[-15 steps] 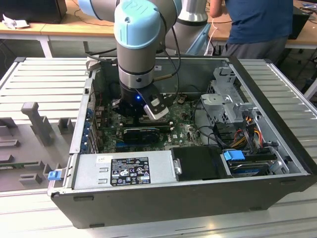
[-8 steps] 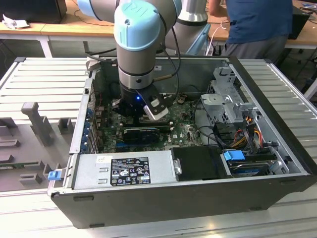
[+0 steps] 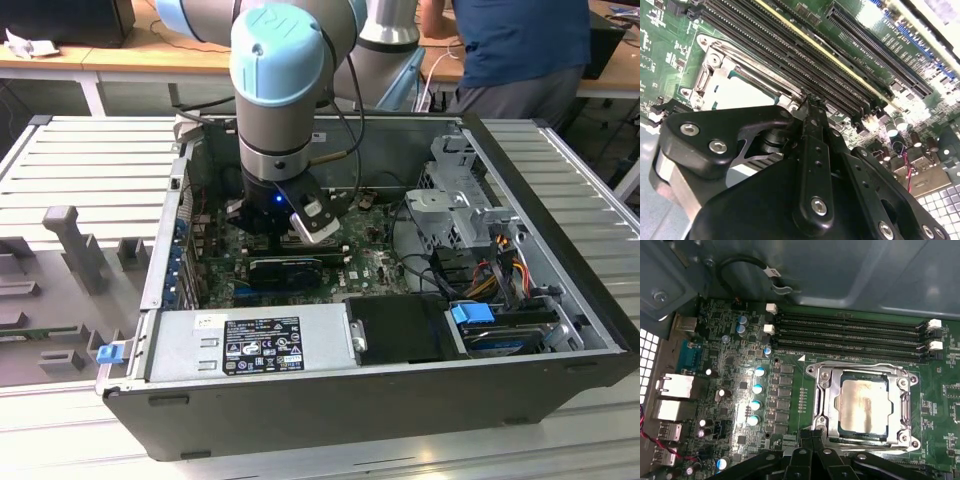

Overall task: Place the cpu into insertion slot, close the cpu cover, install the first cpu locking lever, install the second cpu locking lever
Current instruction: 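Install the second cpu locking lever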

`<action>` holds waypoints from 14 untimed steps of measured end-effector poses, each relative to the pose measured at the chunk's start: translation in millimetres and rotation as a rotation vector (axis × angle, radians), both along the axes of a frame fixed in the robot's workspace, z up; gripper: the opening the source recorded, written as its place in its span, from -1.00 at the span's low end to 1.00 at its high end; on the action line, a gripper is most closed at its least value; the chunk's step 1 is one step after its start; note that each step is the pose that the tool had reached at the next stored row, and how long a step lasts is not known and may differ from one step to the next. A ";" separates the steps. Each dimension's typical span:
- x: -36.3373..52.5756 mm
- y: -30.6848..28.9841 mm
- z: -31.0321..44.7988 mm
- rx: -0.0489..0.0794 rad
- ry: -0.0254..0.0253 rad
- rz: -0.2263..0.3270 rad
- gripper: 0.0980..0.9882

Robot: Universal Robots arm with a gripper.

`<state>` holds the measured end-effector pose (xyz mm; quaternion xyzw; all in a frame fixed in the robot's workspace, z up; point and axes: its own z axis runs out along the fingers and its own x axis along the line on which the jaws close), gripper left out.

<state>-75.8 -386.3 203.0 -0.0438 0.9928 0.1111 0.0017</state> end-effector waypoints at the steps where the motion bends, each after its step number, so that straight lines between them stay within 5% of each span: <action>1: 0.0 0.2 -0.2 0.003 0.0000 0.000 -0.98; 10: 0.0 0.7 -4.0 0.034 -0.0002 0.001 -0.98; 14: -0.5 0.6 -4.3 0.035 0.0001 0.001 -0.98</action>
